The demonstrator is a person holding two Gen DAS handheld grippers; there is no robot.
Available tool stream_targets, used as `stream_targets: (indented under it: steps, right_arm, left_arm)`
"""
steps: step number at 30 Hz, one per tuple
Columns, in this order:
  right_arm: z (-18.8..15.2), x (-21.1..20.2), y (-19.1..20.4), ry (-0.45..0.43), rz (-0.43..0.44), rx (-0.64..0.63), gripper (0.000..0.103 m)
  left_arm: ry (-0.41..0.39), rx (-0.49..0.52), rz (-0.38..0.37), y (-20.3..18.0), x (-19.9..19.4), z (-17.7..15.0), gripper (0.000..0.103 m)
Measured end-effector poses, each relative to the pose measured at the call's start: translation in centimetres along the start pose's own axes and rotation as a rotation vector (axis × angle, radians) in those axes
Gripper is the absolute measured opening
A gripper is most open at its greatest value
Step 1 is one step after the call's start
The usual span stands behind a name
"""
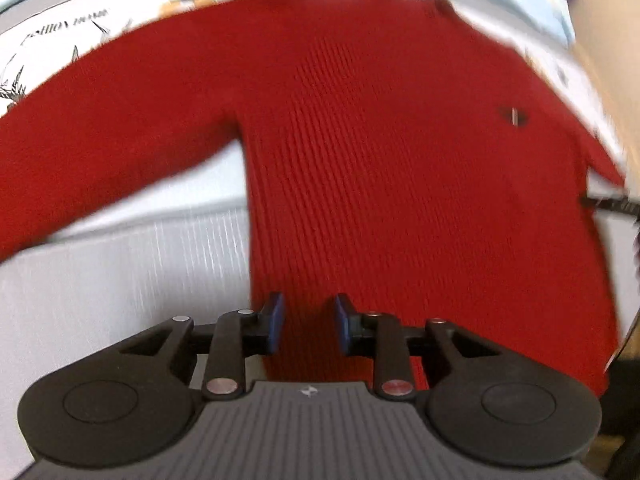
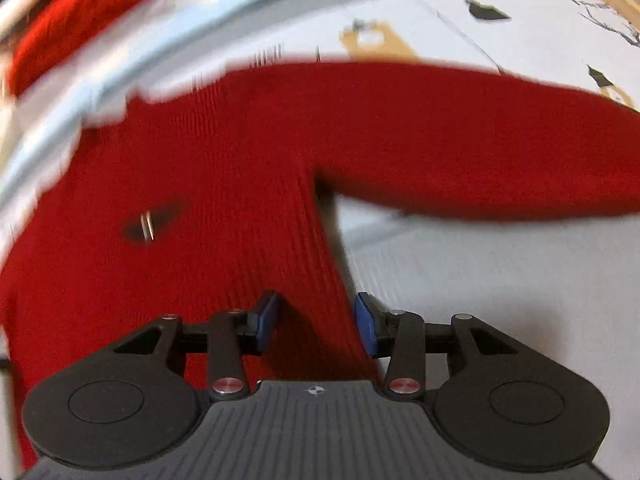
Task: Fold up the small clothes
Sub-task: 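Swing the sweater up and lay it flat on the bed with both tools, then open both tools and release the flattened sweater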
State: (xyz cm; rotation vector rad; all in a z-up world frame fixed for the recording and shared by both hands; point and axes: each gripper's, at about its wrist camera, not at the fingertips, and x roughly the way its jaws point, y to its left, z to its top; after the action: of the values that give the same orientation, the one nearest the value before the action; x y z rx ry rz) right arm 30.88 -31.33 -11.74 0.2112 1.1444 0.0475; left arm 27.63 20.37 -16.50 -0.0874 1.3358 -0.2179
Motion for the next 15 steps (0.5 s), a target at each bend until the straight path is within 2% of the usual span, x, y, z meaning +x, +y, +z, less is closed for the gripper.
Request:
stream_targets:
  steps: [3, 7, 10, 11, 13, 14, 15]
  right_arm:
    - [-2.6, -1.5, -0.5, 0.030, -0.043, -0.063, 0.044]
    - [-6.6, -3.8, -1.9, 0.098, -0.049, -0.039, 0.044]
    - [-10.0, -5.7, -2.6, 0.136, -0.061, -0.069, 0.041]
    - [-11.3, -6.3, -2.9, 0.145, -0.061, -0.073, 0.038]
    - [-12.9, -7.3, -3.1, 0.150, -0.055, -0.081, 0.011]
    - [-13.5, -7.8, -3.2, 0.145, -0.057, -0.092, 0.011]
    - [-14.0, -8.3, -3.3, 0.142, -0.060, -0.092, 0.009]
  left_arm:
    - [0.014, 0.070, 0.032, -1.8, -0.4, -2.8, 0.029]
    - [0.049, 0.110, 0.059, -3.7, -1.1, -7.2, 0.029]
    - [0.050, 0.185, 0.146, -5.7, -1.7, -11.6, 0.029]
    - [0.045, 0.205, 0.167, -6.2, -1.9, -13.0, 0.028]
    - [0.034, 0.261, 0.204, -7.0, -2.2, -15.3, 0.027]
    - [0.044, 0.270, 0.213, -7.2, -2.5, -15.6, 0.025]
    - [0.051, 0.240, 0.208, -6.9, -3.4, -15.5, 0.017]
